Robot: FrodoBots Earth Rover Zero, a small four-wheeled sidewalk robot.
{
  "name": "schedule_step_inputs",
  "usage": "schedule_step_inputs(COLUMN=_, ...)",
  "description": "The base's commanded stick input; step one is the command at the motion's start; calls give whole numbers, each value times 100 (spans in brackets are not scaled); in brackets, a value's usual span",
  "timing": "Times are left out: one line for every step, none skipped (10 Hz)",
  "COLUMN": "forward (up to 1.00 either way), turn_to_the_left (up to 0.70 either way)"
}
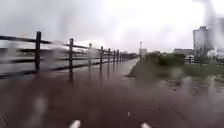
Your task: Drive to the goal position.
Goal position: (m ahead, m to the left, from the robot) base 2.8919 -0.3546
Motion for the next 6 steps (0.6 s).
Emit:
schedule_step_inputs(forward=70, turn_to_the_left=0)
schedule_step_inputs(forward=70, turn_to_the_left=0)
schedule_step_inputs(forward=70, turn_to_the_left=0)
schedule_step_inputs(forward=70, turn_to_the_left=0)
schedule_step_inputs(forward=70, turn_to_the_left=0)
schedule_step_inputs(forward=70, turn_to_the_left=0)
